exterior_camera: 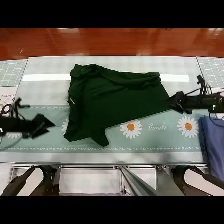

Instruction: Fold the shirts.

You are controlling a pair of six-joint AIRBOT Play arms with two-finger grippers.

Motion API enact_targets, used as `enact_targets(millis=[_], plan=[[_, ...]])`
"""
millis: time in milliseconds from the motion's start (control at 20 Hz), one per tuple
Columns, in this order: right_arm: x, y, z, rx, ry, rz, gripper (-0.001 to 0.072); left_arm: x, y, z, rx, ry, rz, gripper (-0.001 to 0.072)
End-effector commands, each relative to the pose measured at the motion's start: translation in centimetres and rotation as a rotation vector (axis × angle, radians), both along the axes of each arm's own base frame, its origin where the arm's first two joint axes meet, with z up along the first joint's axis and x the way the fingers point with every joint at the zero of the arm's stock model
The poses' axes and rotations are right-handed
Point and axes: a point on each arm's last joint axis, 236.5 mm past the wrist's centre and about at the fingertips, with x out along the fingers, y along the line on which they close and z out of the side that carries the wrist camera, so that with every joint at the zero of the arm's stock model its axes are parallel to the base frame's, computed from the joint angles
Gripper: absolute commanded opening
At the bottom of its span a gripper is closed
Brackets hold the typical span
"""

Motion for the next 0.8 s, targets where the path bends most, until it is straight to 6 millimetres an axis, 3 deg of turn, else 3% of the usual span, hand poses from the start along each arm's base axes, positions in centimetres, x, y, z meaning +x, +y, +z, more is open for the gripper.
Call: enact_targets(millis=[0,350,750], plan=[[-1.9,1.6,-0.2,0.053,-0.016,0.020,0.0419,-1.6,-2.7,-1.2,-0.110,-0.017,0.096,0.0507],[-2.0,2.0,0.0,0.063,-0.028,0.040,0.0418,-2.9,-5.4,-3.1,-0.125,0.077,-0.030,0.0507],[-1.5,2.1,0.4,0.077,-0.052,0.028,0.0418,-1.1,-6.7,-5.0,-0.048,0.028,-0.072,0.0507]])
